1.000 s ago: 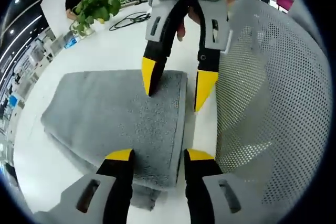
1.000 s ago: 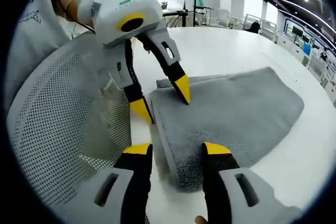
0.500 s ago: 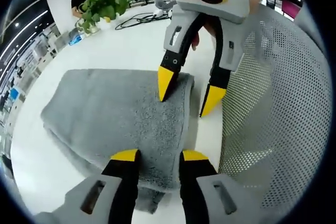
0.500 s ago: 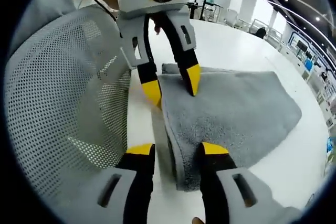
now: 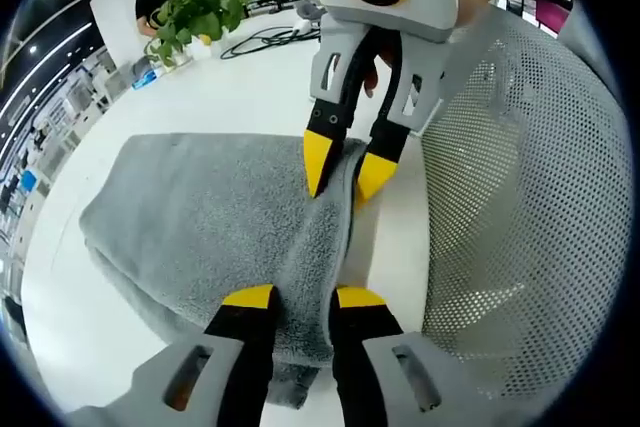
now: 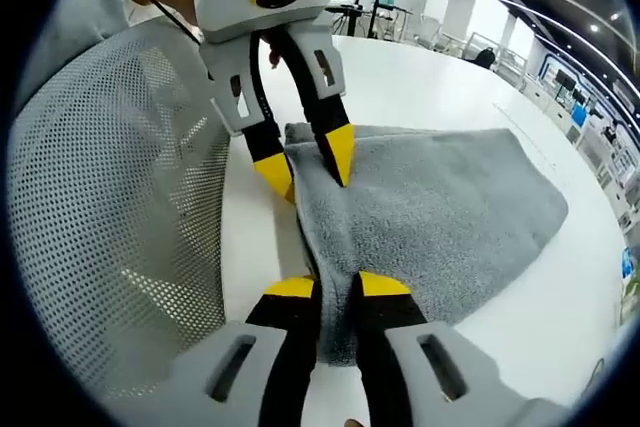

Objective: Fold the towel on the table until its edges align and the towel forms a compact rectangular stack.

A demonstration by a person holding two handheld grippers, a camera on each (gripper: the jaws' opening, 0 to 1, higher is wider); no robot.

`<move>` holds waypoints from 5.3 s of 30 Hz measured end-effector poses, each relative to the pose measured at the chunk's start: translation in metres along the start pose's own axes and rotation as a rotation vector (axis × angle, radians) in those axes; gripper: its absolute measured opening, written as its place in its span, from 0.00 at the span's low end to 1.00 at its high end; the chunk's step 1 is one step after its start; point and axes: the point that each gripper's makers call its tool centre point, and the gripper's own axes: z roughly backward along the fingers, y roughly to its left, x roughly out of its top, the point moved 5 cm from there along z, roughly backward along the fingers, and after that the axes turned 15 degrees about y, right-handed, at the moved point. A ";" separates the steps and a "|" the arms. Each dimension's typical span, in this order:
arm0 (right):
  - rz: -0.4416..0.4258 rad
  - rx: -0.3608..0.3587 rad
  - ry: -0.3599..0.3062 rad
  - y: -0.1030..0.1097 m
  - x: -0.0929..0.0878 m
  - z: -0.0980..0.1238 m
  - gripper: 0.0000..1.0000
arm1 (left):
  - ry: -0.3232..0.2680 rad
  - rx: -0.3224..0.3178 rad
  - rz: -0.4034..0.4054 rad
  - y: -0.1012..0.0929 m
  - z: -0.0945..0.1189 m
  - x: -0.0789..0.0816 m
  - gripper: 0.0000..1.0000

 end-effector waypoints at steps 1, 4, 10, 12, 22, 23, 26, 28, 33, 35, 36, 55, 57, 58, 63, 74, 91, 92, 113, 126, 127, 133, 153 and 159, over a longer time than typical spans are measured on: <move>-0.003 0.002 0.001 0.000 0.000 0.000 0.09 | 0.000 0.002 -0.001 0.001 0.000 0.000 0.18; -0.021 0.020 -0.003 -0.001 0.000 0.000 0.08 | -0.003 0.009 -0.005 0.002 0.000 0.000 0.16; -0.028 0.039 -0.007 -0.001 0.001 0.002 0.06 | -0.024 -0.014 0.014 0.004 0.001 0.000 0.12; -0.029 0.042 -0.009 0.000 0.001 0.004 0.06 | -0.027 -0.026 0.024 0.005 0.002 0.000 0.12; -0.041 0.059 -0.052 -0.001 0.006 0.017 0.05 | -0.068 -0.055 0.090 0.004 0.014 0.001 0.10; -0.044 0.060 -0.056 -0.001 0.007 0.019 0.05 | -0.069 -0.053 0.086 0.005 0.015 0.002 0.10; -0.043 0.062 -0.063 -0.001 0.008 0.023 0.05 | -0.080 -0.052 0.086 0.005 0.021 0.004 0.10; -0.049 0.063 -0.073 -0.002 0.009 0.026 0.05 | -0.097 -0.059 0.107 0.006 0.024 0.005 0.10; -0.059 0.064 -0.095 -0.003 0.015 0.038 0.05 | -0.124 -0.067 0.135 0.007 0.035 0.007 0.10; -0.058 0.065 -0.099 -0.002 0.017 0.041 0.05 | -0.129 -0.069 0.135 0.007 0.038 0.008 0.10; -0.058 0.066 -0.100 -0.002 0.018 0.044 0.05 | -0.130 -0.069 0.135 0.007 0.039 0.008 0.10; -0.072 0.067 -0.120 0.000 0.034 0.067 0.04 | -0.138 -0.056 0.077 0.007 0.068 0.016 0.10; -0.074 0.069 -0.113 0.001 0.033 0.065 0.04 | -0.122 -0.059 0.064 0.003 0.065 0.015 0.10; -0.075 0.070 -0.112 0.002 0.032 0.065 0.04 | -0.117 -0.059 0.059 0.002 0.064 0.015 0.10; -0.092 0.076 -0.104 0.003 0.032 0.066 0.04 | -0.093 -0.067 0.023 -0.006 0.059 0.013 0.13; -0.053 0.096 -0.049 0.016 0.023 0.050 0.05 | -0.012 -0.078 -0.123 -0.027 0.033 0.005 0.16; -0.054 0.117 -0.003 0.025 0.011 0.034 0.05 | 0.090 0.000 -0.387 -0.043 0.010 0.001 0.17; -0.069 0.120 -0.011 0.024 0.011 0.035 0.05 | 0.091 0.014 -0.385 -0.043 0.009 0.001 0.16; -0.089 0.088 -0.036 0.019 0.011 0.048 0.05 | 0.020 -0.043 -0.254 -0.026 0.029 0.007 0.07; -0.079 0.080 -0.060 0.012 0.021 0.075 0.05 | -0.031 -0.097 -0.179 -0.016 0.066 0.019 0.07; -0.070 0.081 -0.060 0.013 0.022 0.077 0.05 | -0.032 -0.103 -0.177 -0.016 0.068 0.019 0.07; -0.059 0.105 -0.055 0.014 0.027 0.092 0.05 | -0.037 -0.132 -0.164 -0.020 0.082 0.024 0.07; -0.072 0.189 -0.080 0.021 0.048 0.136 0.05 | -0.074 -0.296 -0.062 -0.023 0.136 0.035 0.07; -0.075 0.193 -0.081 0.018 0.058 0.146 0.05 | -0.081 -0.299 -0.055 -0.018 0.148 0.037 0.07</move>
